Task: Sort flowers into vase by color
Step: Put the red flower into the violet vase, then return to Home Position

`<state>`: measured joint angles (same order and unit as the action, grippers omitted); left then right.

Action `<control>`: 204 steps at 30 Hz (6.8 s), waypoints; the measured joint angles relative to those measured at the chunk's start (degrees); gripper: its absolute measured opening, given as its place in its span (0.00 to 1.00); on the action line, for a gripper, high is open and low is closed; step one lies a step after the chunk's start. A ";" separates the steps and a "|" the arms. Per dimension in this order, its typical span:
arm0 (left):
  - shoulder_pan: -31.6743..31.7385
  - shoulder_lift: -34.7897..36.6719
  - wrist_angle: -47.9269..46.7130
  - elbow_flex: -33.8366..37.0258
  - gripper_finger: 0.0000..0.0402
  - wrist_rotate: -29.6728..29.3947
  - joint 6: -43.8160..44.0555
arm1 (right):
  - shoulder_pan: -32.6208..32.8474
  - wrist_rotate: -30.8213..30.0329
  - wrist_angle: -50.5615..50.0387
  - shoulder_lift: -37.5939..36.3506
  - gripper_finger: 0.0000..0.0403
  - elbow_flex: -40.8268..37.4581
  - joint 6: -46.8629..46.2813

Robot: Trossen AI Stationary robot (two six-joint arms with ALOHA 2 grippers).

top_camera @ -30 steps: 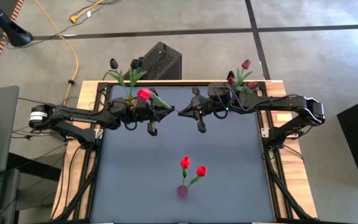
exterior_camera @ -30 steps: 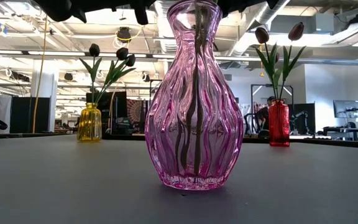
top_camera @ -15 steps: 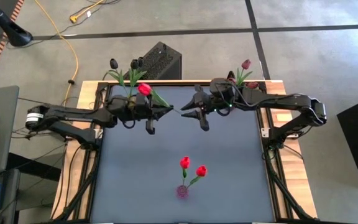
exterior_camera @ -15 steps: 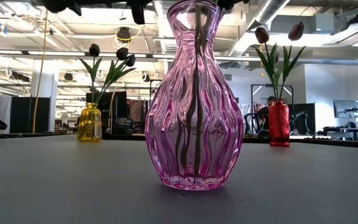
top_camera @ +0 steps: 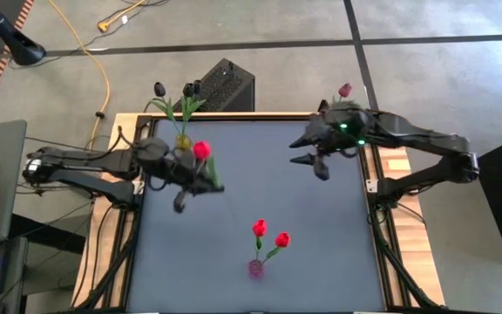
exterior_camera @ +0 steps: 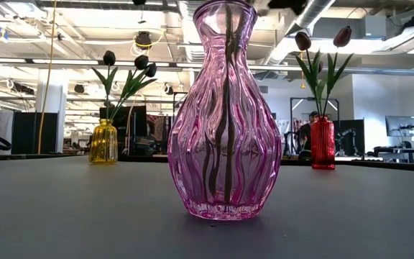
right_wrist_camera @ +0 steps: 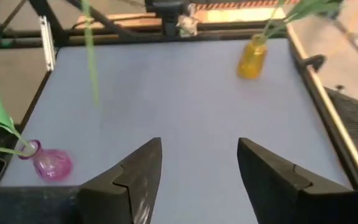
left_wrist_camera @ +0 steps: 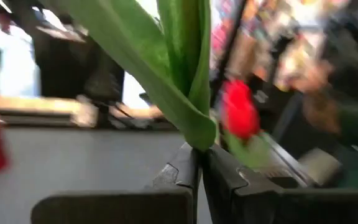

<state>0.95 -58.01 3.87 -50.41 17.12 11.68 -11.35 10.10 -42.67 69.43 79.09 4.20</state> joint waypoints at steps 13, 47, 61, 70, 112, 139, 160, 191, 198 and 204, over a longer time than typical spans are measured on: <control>-21.87 -9.18 12.26 0.15 0.00 0.63 -9.69 | 5.56 -8.86 -1.05 -12.37 0.56 -8.51 -7.24; -20.51 -23.62 23.35 0.15 0.00 -2.35 -11.24 | 9.06 -9.24 1.68 -12.02 0.55 -10.97 -8.17; -20.57 -29.69 23.64 0.13 0.00 -2.47 -10.56 | 9.06 -9.30 1.83 -12.02 0.55 -10.95 -8.26; -20.52 -33.22 26.46 0.13 0.00 -3.00 -10.97 | 9.06 -9.32 1.97 -12.02 0.55 -10.95 -8.26; -17.81 -23.44 -53.20 -24.50 0.40 -19.26 -15.74 | 9.06 -9.30 1.18 -12.00 0.55 -10.93 -8.24; -2.25 21.66 -29.09 7.94 0.40 -31.46 -18.95 | 8.39 -10.29 17.08 -16.93 0.50 -24.96 -1.02; 1.49 43.19 -8.95 32.82 0.40 -31.74 -11.95 | -0.35 -10.26 45.86 -30.29 0.41 -56.39 -12.91; 1.46 43.05 10.71 49.55 0.40 -29.77 -5.75 | -3.81 -16.21 51.78 -52.61 0.05 -78.26 -21.35; 1.46 43.01 9.71 49.83 0.40 -29.86 -6.15 | -3.81 -16.19 48.51 -56.25 0.10 -78.42 -19.44; 1.46 43.03 9.53 49.86 0.40 -29.91 -6.38 | -3.81 -15.83 44.21 -57.09 0.09 -78.36 -15.87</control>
<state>2.42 -14.98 13.39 -0.56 -12.79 5.30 -15.16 -5.73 1.54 12.34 0.73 -11.67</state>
